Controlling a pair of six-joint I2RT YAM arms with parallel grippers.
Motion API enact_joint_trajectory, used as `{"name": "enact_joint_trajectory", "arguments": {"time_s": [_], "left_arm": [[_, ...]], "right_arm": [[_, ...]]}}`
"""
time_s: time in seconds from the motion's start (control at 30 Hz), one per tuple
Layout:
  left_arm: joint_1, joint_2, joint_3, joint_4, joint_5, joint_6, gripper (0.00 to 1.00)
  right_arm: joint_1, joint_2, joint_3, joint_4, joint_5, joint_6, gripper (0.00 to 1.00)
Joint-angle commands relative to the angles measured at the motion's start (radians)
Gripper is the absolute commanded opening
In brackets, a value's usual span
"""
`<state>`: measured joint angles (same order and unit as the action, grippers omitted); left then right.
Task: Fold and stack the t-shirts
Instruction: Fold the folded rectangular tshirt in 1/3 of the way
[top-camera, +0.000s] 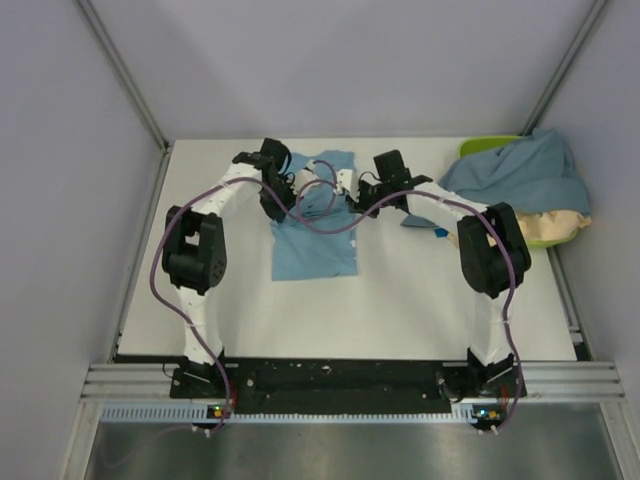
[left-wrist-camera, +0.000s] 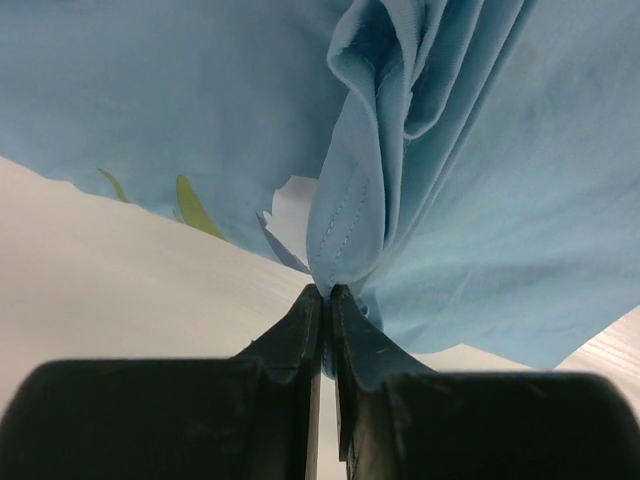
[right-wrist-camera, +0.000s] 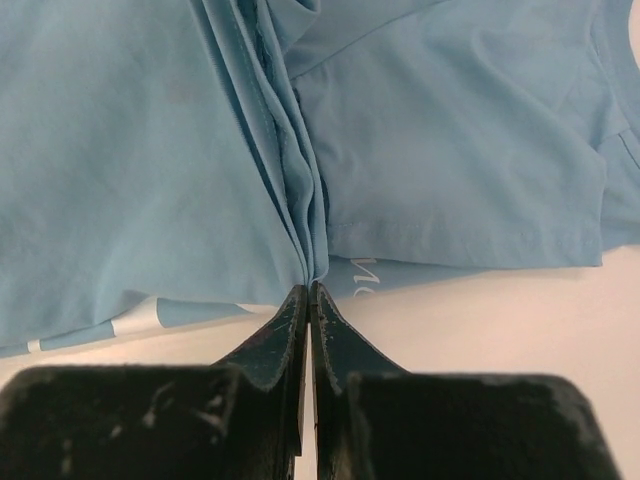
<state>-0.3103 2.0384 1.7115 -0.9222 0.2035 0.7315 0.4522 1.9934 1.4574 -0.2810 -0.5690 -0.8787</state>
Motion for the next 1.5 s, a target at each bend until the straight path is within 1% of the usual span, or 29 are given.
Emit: {"name": "enact_joint_trajectory", "arguments": {"time_s": [0.0, 0.2, 0.3, 0.37, 0.4, 0.43, 0.47, 0.5, 0.53, 0.57, 0.63, 0.67, 0.73, 0.77, 0.8, 0.83, 0.87, 0.9, 0.93, 0.97, 1.0, 1.03, 1.1, 1.13, 1.23, 1.3, 1.37, 1.47], "left_arm": [[0.000, 0.012, 0.042, 0.066, -0.033, 0.002, 0.10], [0.000, 0.034, 0.063, 0.062, 0.000, 0.012, 0.09], [0.000, 0.045, 0.066, 0.060, 0.002, 0.016, 0.08], [0.000, 0.052, 0.068, 0.060, -0.004, 0.019, 0.09], [0.000, 0.057, 0.069, 0.062, -0.012, 0.019, 0.10], [0.000, 0.060, 0.071, 0.066, -0.025, 0.016, 0.16], [0.000, 0.065, 0.077, 0.083, -0.051, 0.003, 0.25], [0.002, 0.069, 0.089, 0.101, -0.079, -0.013, 0.33], [0.004, 0.075, 0.108, 0.114, -0.111, -0.030, 0.41], [0.010, 0.081, 0.138, 0.126, -0.143, -0.056, 0.46], [0.029, 0.091, 0.216, 0.150, -0.185, -0.096, 0.53], [0.043, 0.092, 0.258, 0.161, -0.193, -0.116, 0.56], [0.077, 0.086, 0.321, 0.178, -0.194, -0.167, 0.59], [0.089, 0.080, 0.341, 0.177, -0.190, -0.190, 0.59], [0.103, 0.066, 0.346, 0.166, -0.164, -0.211, 0.56], [0.112, 0.037, 0.330, 0.149, -0.083, -0.218, 0.50], [0.115, 0.002, 0.292, 0.125, -0.011, -0.207, 0.41], [0.114, -0.033, 0.225, 0.103, 0.090, -0.173, 0.28], [0.109, -0.076, 0.150, 0.106, 0.175, -0.152, 0.18], [0.102, -0.116, 0.061, 0.117, 0.259, -0.132, 0.09], [0.096, -0.145, -0.025, 0.147, 0.327, -0.126, 0.04], [0.083, -0.167, -0.105, 0.172, 0.368, -0.124, 0.01], [0.068, -0.170, -0.162, 0.187, 0.404, -0.116, 0.00], [0.065, -0.158, -0.162, 0.184, 0.408, -0.113, 0.00], [0.063, -0.081, -0.103, 0.165, 0.378, -0.142, 0.00], [0.063, -0.012, -0.037, 0.142, 0.329, -0.161, 0.00], [0.065, 0.054, 0.022, 0.140, 0.292, -0.187, 0.00], [0.065, 0.114, 0.080, 0.161, 0.245, -0.216, 0.00]], "right_arm": [[-0.013, 0.004, 0.060, 0.002, 0.032, -0.011, 0.00], [-0.020, 0.005, 0.070, 0.002, 0.081, 0.003, 0.00], [-0.017, 0.004, 0.075, 0.003, 0.078, 0.006, 0.00], [-0.018, 0.011, 0.084, 0.002, 0.078, 0.009, 0.00], [-0.020, 0.019, 0.090, 0.002, 0.075, 0.014, 0.00], [-0.020, 0.031, 0.107, 0.002, 0.069, 0.023, 0.00], [-0.020, 0.048, 0.124, 0.002, 0.066, 0.044, 0.03], [-0.020, 0.074, 0.151, 0.005, 0.076, 0.075, 0.12], [-0.020, 0.102, 0.179, 0.011, 0.116, 0.116, 0.15], [-0.024, 0.126, 0.214, 0.022, 0.165, 0.183, 0.17], [-0.038, 0.159, 0.265, 0.080, 0.263, 0.326, 0.24], [-0.047, 0.157, 0.280, 0.107, 0.299, 0.410, 0.25], [-0.072, 0.122, 0.287, 0.141, 0.301, 0.541, 0.33], [-0.081, 0.098, 0.279, 0.146, 0.279, 0.585, 0.34], [-0.086, 0.072, 0.267, 0.144, 0.252, 0.619, 0.36], [-0.084, 0.047, 0.249, 0.129, 0.239, 0.659, 0.37], [-0.086, 0.024, 0.235, 0.100, 0.209, 0.696, 0.37], [-0.086, 0.007, 0.218, 0.070, 0.151, 0.720, 0.36], [-0.086, -0.004, 0.201, 0.046, 0.094, 0.756, 0.33], [-0.086, -0.014, 0.172, 0.045, 0.037, 0.802, 0.27], [-0.086, -0.019, 0.146, 0.049, -0.016, 0.851, 0.18], [-0.084, -0.016, 0.124, 0.057, -0.040, 0.910, 0.12], [-0.086, 0.001, 0.110, 0.065, -0.060, 0.980, 0.02], [-0.083, 0.016, 0.103, 0.078, -0.068, 1.006, 0.00], [-0.083, 0.082, 0.118, 0.094, -0.078, 1.073, 0.00], [-0.083, 0.128, 0.148, 0.089, -0.043, 1.095, 0.00], [-0.083, 0.182, 0.197, 0.085, -0.017, 1.115, 0.00], [-0.083, 0.266, 0.276, 0.071, 0.006, 1.139, 0.00]]}}
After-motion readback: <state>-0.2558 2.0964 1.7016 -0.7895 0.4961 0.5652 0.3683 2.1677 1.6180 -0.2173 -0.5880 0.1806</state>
